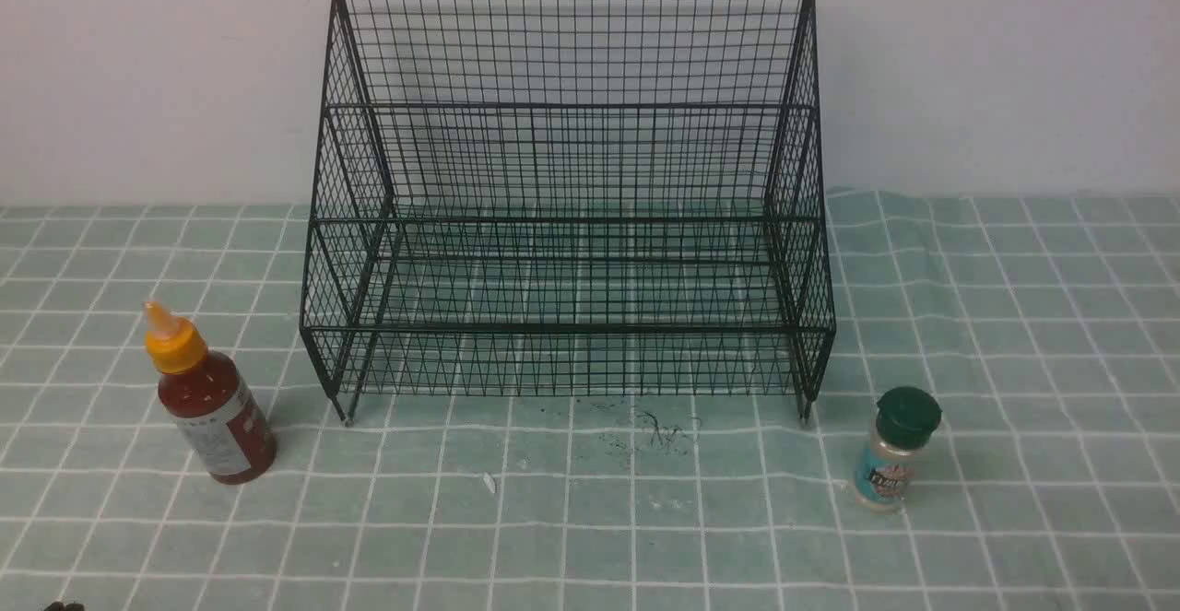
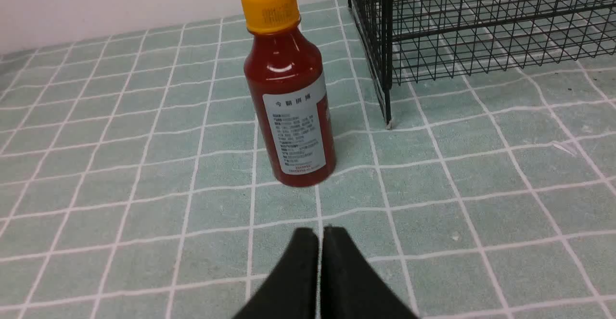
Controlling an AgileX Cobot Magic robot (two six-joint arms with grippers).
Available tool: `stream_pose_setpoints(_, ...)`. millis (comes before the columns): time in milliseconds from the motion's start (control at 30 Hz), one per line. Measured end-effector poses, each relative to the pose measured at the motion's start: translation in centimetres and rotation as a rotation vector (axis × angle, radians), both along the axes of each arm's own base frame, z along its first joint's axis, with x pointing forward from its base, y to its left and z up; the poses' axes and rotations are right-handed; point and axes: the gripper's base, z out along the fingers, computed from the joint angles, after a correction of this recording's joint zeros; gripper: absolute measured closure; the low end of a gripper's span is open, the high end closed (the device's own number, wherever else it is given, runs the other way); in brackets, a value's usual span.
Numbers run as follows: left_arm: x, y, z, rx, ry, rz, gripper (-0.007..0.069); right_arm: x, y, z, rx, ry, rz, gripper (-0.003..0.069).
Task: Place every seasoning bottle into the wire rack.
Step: Use the right arm to grab the condiment bottle closest to it
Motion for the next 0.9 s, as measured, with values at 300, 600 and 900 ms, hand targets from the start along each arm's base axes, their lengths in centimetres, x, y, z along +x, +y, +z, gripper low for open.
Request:
stream_pose_setpoints(300, 0.0, 0.0, 0.0, 0.0, 0.0, 0.0, 0.0631, 0.0, 0.0, 0.0, 0.0, 0.0, 0.0, 0.0673)
stream_pose_setpoints(600, 0.0, 0.0, 0.0, 0.0, 0.0, 0.0, 0.0631, 0.0, 0.0, 0.0, 0.0, 0.0, 0.0, 0.0673)
stream_pose_setpoints(900, 0.0, 0.0, 0.0, 0.0, 0.0, 0.0, 0.0631, 0.18, 0.05, 0.51, 0.062, -0.085, -0.005, 0.0673)
